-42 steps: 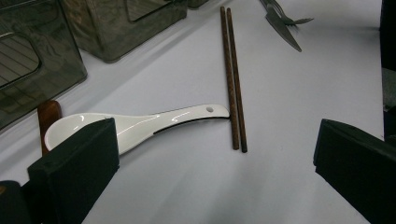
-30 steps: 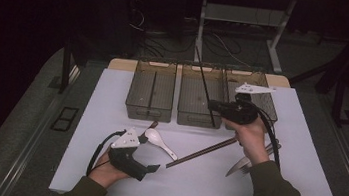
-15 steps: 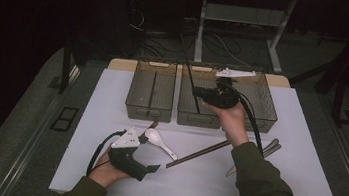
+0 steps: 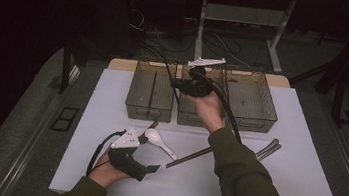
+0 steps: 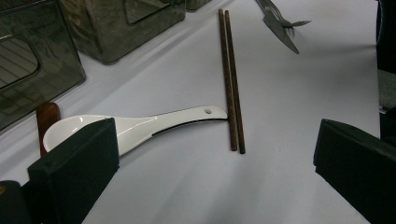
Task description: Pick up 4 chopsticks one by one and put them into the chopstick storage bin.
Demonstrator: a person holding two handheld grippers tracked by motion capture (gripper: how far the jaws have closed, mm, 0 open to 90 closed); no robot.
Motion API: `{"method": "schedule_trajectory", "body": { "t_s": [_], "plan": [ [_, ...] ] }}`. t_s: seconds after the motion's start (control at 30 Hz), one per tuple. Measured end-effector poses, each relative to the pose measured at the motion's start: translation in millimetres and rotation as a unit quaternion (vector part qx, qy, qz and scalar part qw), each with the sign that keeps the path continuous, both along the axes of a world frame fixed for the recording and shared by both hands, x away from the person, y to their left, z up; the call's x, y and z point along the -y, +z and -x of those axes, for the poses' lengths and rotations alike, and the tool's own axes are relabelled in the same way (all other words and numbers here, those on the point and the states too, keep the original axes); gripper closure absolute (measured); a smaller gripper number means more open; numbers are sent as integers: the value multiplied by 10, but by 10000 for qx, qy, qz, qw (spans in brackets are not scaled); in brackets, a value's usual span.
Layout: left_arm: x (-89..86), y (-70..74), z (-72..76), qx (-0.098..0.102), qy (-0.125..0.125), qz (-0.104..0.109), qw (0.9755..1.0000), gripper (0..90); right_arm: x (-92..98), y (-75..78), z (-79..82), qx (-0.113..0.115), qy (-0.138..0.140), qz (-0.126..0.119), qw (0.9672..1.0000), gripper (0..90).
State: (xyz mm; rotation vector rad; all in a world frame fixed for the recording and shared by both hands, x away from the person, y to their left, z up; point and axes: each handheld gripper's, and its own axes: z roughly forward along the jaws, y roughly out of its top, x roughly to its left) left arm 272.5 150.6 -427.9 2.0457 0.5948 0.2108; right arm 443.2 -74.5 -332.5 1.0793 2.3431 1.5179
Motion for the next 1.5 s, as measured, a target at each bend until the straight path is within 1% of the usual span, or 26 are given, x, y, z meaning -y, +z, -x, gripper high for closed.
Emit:
{"method": "schedule_trajectory", "body": {
  "t_s": [0.1,0.2,0.3,0.47,0.5,0.57,0.63,0.7,0.9,1.07,1.17,1.27,1.4,1.47,1.5],
  "plan": [
    [3,-2,2,-3,2,19,10000,0,-116,-43,-37,-27,28,90,10000,848],
    [6,-2,3,-9,-5,22,10000,0,-201,-101,-80,-108,22,191,9998,848],
    [8,-2,6,-15,-19,12,10000,0,-270,-160,-121,-200,-4,230,9995,848],
    [5,-2,0,8,-38,-20,10000,0,-342,-256,-190,-272,-29,413,9988,848],
    [12,-6,5,-5,-25,15,10000,0,-350,-274,-203,-303,-44,450,9985,848],
    [19,-9,9,-16,-28,1,10000,0,-369,-314,-225,-381,-70,492,9980,848],
    [24,-9,8,7,-54,-31,10000,0,-396,-354,-238,-417,-50,553,9976,848],
    [29,-10,10,4,-56,-20,10000,0,-428,-396,-252,-452,-38,624,9970,848],
    [25,-10,10,-11,-56,-4,10000,0,-507,-499,-272,-582,-26,902,9942,847],
    [28,-10,12,-16,-60,-5,10000,0,-528,-570,-288,-759,-94,1140,9905,837],
    [27,-10,10,-17,-57,-2,10000,0,-521,-566,-289,-733,-163,1206,9899,733],
    [28,-12,11,-16,-59,-6,10000,0,-483,-527,-295,-798,-122,1073,9909,646],
    [31,-14,8,-13,-58,-14,10000,0,-403,-461,-301,-899,5,879,9921,544],
    [34,-16,9,-10,-60,-18,10000,0,-368,-434,-294,-928,55,769,9927,506],
    [34,-17,9,-11,-57,-24,10000,0,-354,-416,-281,-915,64,751,9929,473]
  ]
}}
